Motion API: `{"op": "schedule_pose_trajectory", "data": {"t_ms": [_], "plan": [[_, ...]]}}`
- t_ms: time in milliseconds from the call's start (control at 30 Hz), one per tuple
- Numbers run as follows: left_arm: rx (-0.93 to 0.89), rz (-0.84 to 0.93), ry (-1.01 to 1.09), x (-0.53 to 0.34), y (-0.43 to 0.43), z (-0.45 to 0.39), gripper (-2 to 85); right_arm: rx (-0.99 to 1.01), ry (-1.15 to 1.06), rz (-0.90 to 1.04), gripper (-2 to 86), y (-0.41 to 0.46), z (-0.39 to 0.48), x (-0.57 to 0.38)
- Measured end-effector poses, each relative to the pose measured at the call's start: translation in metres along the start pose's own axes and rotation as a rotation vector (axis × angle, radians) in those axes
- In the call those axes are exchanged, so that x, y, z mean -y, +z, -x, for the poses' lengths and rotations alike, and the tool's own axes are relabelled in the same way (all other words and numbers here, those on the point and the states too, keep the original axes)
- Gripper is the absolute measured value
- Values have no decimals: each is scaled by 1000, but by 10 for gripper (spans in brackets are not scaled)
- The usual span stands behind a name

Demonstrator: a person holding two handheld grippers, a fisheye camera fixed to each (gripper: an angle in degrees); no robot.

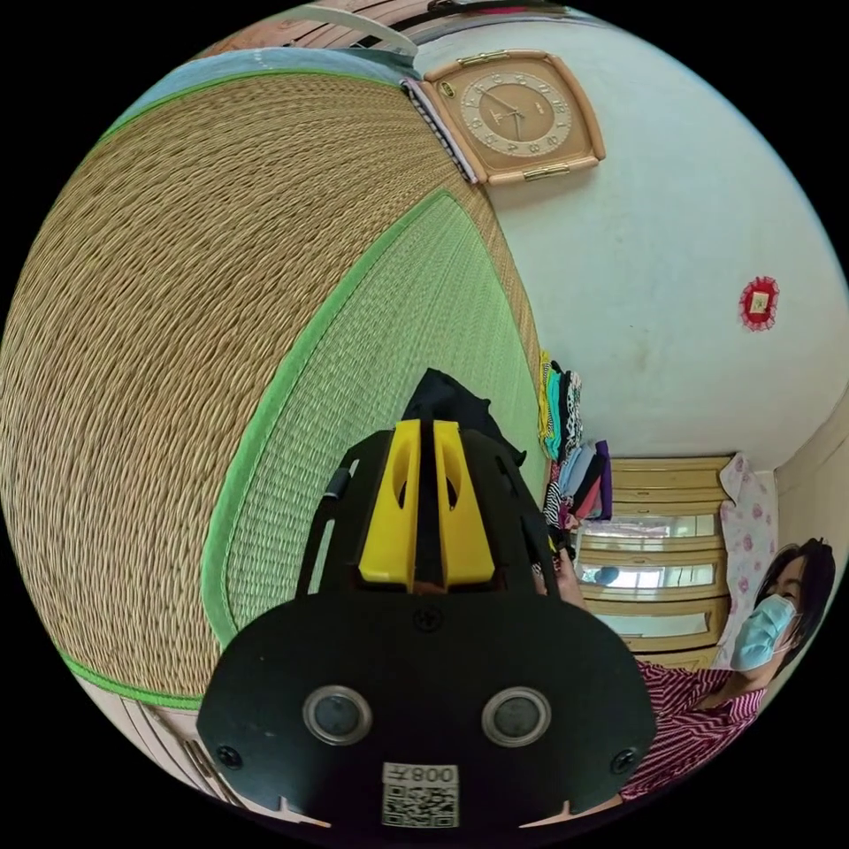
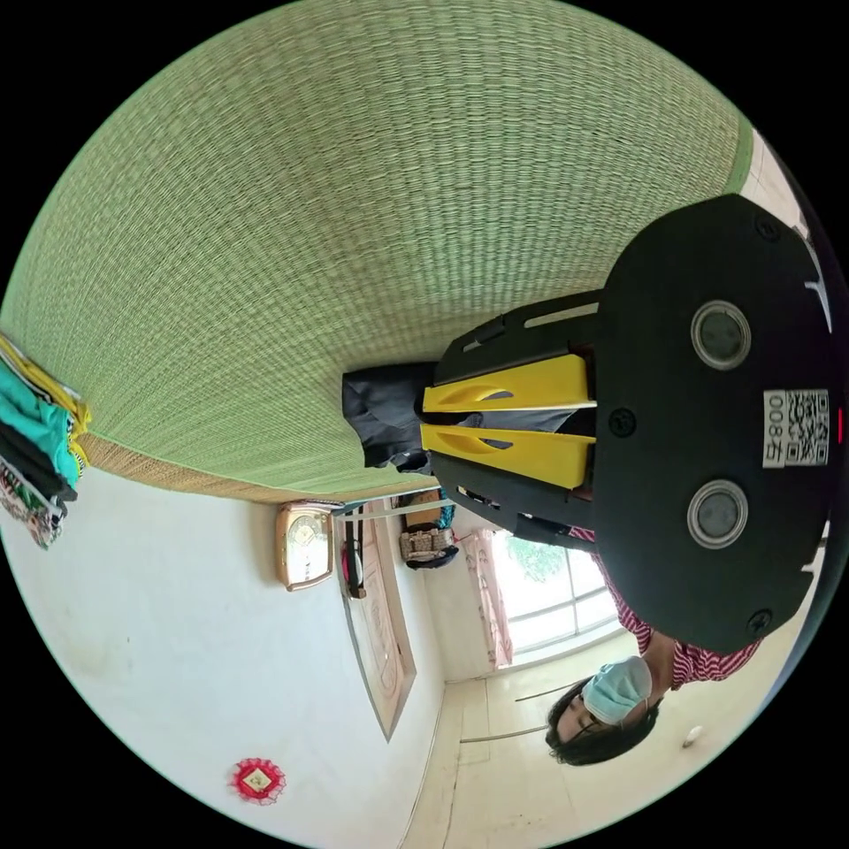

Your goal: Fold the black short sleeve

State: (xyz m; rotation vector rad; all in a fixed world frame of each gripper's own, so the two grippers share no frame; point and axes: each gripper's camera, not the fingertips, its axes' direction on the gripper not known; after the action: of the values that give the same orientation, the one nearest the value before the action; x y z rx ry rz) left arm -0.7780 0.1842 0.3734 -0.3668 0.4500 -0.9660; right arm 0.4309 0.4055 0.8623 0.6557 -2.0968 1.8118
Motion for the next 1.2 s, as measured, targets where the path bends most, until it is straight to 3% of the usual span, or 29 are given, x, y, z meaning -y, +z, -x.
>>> {"op": "schedule_pose_trajectory", "data": {"t_ms": [300, 533, 667, 833, 1200], "plan": [[-77, -79, 11, 22, -11, -5, 36, 36, -32, -21, 19, 12, -33, -19], [-125, 177, 136, 5, 60, -55, 61, 33, -97, -124, 3, 24, -39, -71], [-73, 266, 128, 16, 105, -69, 75, -33, -185, -61, 2, 69, -18, -97], [11, 288, 150, 35, 129, -85, 77, -355, -391, 134, 7, 186, 32, -131], [-3, 267, 121, 65, 145, -93, 15, -976, -912, 310, 72, 411, 87, -209]]}}
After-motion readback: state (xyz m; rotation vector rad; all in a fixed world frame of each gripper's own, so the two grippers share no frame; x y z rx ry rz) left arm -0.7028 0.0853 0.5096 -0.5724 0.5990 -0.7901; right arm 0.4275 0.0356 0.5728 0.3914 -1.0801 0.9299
